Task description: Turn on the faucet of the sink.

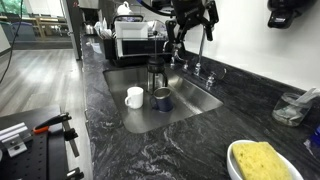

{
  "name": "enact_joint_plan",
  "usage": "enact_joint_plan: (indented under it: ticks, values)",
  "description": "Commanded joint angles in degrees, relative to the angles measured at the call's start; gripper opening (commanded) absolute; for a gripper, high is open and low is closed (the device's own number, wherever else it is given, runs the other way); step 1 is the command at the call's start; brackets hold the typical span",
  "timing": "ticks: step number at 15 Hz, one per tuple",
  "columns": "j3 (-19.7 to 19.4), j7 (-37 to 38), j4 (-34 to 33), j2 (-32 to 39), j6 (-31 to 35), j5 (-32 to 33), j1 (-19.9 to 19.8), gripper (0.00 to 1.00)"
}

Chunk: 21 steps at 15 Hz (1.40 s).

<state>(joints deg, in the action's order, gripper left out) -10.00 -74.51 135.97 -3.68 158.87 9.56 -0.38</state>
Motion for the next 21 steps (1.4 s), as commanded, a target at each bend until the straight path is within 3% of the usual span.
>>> enact_joint_plan:
  ticks: [1, 6, 13, 17, 21]
  values:
    - [1.02, -4.67, -2.76, 3.12, 1.93, -2.91, -1.01, 1.0]
    - [-0.11, -15.54, -6.49, 7.59, 1.15, -10.6, 0.14, 1.0]
    - [1.78, -24.7, -9.92, 14.0, 11.24, -15.97, -1.72, 1.0]
    - [2.69, -26.19, -11.72, 16.37, 10.61, -20.78, -2.02, 1.0]
    - [1.34, -24.58, -13.08, 18.49, 12.82, -19.77, -1.34, 1.0]
